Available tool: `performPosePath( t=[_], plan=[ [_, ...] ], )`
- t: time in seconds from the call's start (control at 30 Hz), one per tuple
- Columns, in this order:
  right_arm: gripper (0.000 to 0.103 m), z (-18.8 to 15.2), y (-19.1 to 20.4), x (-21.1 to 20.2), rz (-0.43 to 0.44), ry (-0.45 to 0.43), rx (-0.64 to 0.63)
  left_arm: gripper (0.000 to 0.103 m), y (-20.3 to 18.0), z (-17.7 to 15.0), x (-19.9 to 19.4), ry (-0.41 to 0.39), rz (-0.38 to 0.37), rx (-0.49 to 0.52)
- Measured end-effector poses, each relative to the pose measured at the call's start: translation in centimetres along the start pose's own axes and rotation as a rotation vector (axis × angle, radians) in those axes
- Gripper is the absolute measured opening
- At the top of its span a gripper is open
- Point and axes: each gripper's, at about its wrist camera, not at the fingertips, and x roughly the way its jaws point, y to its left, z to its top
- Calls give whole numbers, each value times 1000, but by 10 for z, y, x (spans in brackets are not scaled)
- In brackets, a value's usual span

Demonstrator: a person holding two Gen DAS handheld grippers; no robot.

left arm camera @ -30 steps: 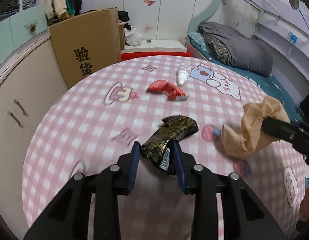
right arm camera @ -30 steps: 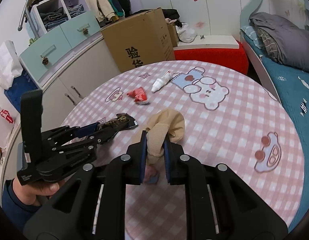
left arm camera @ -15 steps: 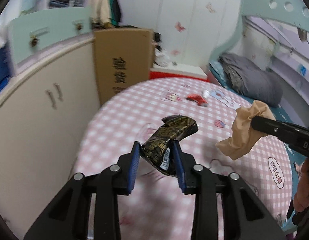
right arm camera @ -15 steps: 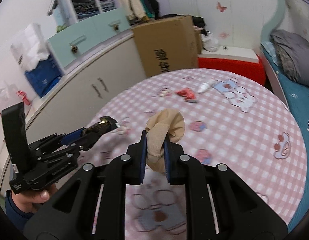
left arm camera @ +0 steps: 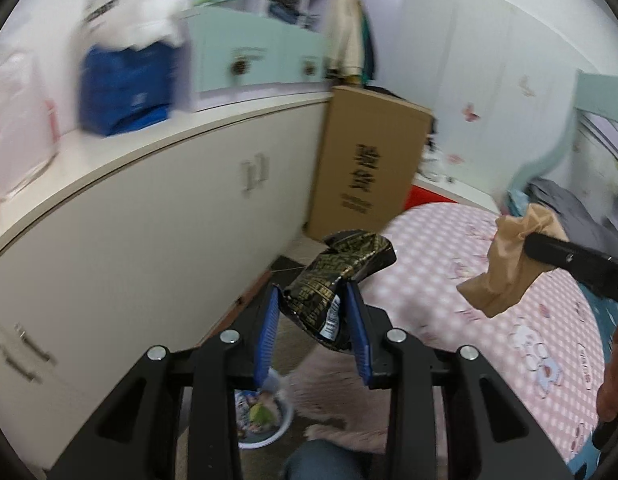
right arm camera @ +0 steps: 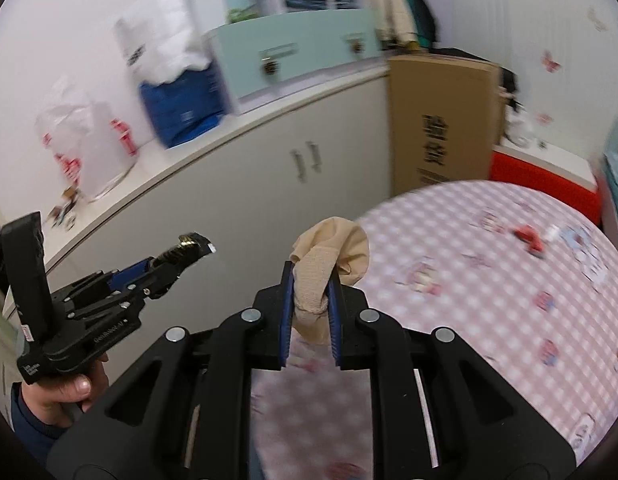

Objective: Collect trash
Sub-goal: 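Lift the cloth and black wrapper and turn both tools toward the bin, then open both tools over the bin to drop the cloth and wrapper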

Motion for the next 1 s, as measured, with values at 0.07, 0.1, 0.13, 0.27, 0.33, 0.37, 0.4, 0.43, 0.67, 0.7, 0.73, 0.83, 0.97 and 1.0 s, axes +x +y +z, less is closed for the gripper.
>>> performPosePath(
  t=[0.07,0.1,0.13,0.27,0.33,0.37,0.4,0.43,0.67,0.7,0.73,0.83,0.97,1.0],
  plan=[
    [16,2,23,18,39,25,-33,33,23,-7,-1,11,37,-39],
    [16,3,32,27,55,39,-44,32,36,-11,0,19,60,-58],
    [16,2,43,38,73,56,-55,33,44,-14,1,24,73,-68],
    [16,-3,78,75,128,117,-95,33,80,-30,8,60,120,-125],
    [16,-7,90,97,140,158,-102,33,94,-37,14,81,134,-145],
    [16,-9,95,107,144,176,-107,33,101,-41,19,94,138,-156],
    [16,-13,101,120,147,202,-113,33,106,-45,21,102,142,-164],
    [16,-17,105,129,149,222,-118,33,113,-50,27,115,150,-174],
    [16,-45,122,193,150,370,-134,33,149,-77,76,213,166,-238],
    [16,-50,122,204,141,392,-134,33,152,-82,83,230,168,-241],
    [16,-54,121,211,134,407,-135,33,155,-86,93,249,167,-244],
    [16,-70,121,240,115,468,-138,33,161,-98,118,299,172,-252],
    [28,-81,120,269,98,528,-119,36,164,-111,147,356,125,-269],
    [59,-82,119,272,94,539,-109,47,165,-112,150,363,107,-275]
  ],
)
